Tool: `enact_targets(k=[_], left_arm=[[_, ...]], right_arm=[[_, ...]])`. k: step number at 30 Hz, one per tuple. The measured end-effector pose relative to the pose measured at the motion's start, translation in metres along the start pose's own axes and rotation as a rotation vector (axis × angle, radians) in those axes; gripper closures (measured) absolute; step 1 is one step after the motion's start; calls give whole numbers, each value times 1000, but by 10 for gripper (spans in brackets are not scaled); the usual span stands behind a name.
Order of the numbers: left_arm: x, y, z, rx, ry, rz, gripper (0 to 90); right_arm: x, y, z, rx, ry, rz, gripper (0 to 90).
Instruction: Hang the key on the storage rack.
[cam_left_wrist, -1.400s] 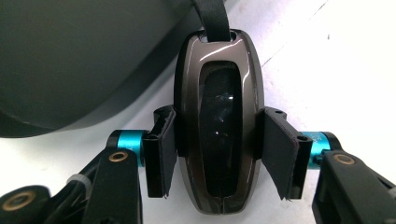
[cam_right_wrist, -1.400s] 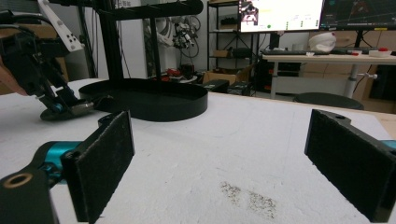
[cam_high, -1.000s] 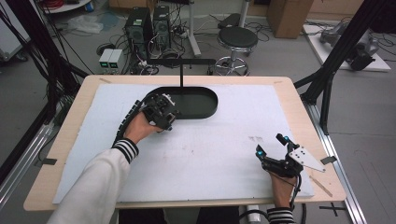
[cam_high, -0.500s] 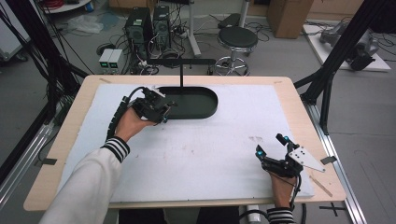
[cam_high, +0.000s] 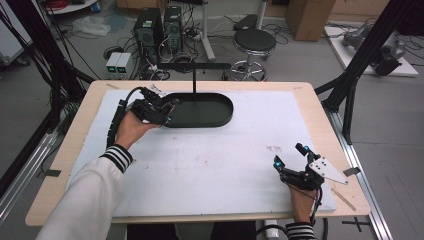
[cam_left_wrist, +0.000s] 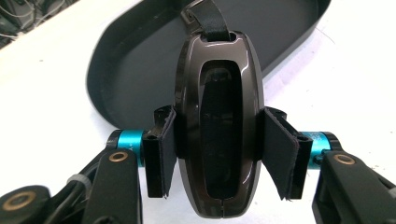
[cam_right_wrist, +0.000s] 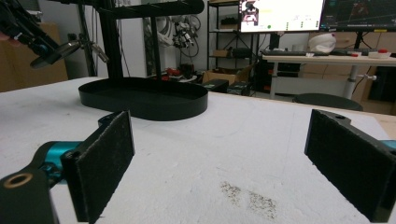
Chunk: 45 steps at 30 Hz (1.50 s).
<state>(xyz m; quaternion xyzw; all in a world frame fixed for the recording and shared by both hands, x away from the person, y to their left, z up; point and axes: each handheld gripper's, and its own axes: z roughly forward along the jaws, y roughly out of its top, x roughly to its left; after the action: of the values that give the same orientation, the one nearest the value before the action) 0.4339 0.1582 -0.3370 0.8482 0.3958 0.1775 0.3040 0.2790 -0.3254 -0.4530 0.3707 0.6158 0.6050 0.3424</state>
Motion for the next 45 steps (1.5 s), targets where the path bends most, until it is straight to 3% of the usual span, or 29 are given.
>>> enact_targets(k=[13, 25, 31, 40, 45], left_arm=[[21, 13, -26, -61, 26, -40, 486], [34, 31, -39, -84, 52, -40, 486], [39, 39, -43, -83, 70, -35, 486], [48, 38, -41, -103, 72, -69, 486], [48, 38, -40, -107, 71, -63, 486]], right_arm=[[0, 0, 0, -1, 0, -3, 73], [0, 0, 0, 0, 1, 1, 73], [0, 0, 0, -1, 2, 2, 73], [-1, 0, 0, -3, 3, 4, 73], [-1, 0, 0, -2, 3, 1, 73]])
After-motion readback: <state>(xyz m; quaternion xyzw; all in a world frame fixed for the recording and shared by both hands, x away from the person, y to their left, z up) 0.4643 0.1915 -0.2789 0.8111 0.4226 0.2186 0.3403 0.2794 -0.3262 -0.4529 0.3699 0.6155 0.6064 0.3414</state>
